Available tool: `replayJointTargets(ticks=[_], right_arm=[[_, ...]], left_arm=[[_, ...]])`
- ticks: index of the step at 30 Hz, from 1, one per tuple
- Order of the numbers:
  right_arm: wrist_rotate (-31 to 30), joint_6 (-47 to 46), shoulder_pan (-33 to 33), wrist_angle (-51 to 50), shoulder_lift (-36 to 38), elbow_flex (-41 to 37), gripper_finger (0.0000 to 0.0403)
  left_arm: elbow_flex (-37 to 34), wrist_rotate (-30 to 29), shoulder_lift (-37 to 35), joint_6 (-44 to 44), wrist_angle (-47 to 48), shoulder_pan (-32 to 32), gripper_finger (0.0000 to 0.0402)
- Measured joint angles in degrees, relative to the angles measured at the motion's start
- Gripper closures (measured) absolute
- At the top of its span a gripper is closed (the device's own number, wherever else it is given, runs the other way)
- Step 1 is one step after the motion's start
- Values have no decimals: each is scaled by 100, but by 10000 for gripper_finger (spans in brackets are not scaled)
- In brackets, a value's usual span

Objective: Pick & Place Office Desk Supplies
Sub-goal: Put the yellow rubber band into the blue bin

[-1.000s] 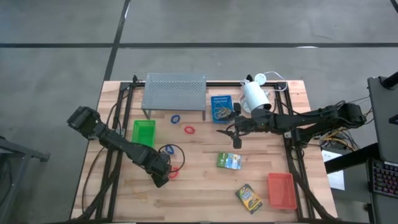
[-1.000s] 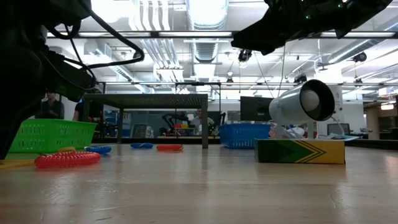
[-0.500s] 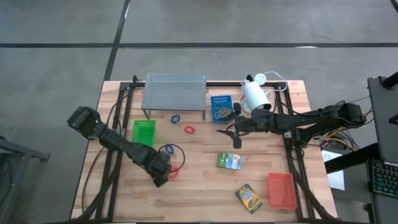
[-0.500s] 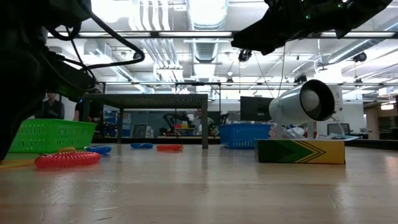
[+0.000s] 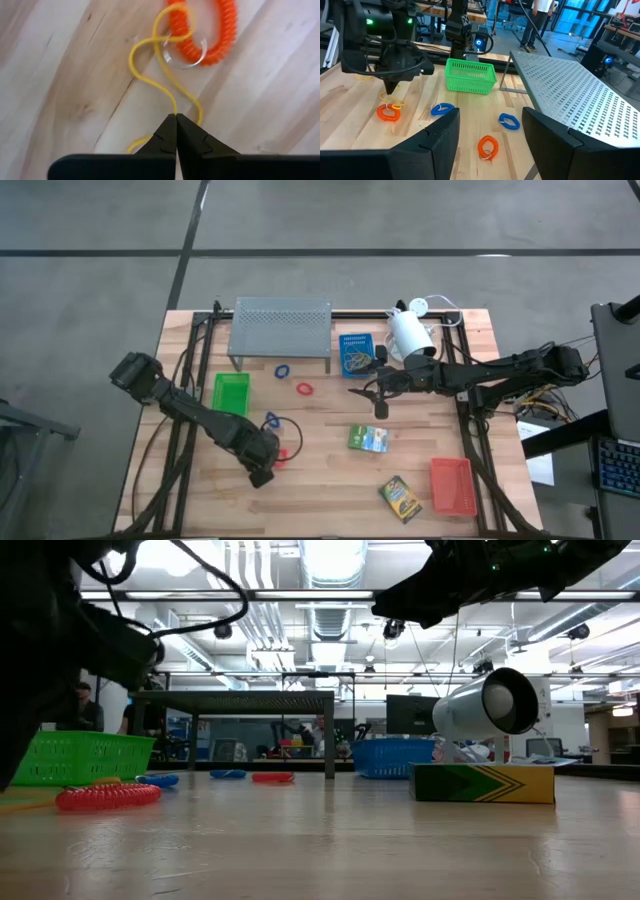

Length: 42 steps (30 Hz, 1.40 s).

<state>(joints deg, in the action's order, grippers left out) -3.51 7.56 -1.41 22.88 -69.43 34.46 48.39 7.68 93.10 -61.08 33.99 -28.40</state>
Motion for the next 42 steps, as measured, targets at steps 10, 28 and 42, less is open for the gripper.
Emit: replayJointTargets(ticks=[10, 28, 42], right_arm=[[0, 3, 1, 0, 0, 2, 191], [-1, -1, 0, -2, 0, 0, 191], [0, 10, 1, -2, 0, 0, 191]], left_arm=[[363, -538, -56, 245, 391, 46, 399], [500, -2346, -1100, 237, 483, 52, 399], [495, -3769, -1782, 287, 414, 59, 399]])
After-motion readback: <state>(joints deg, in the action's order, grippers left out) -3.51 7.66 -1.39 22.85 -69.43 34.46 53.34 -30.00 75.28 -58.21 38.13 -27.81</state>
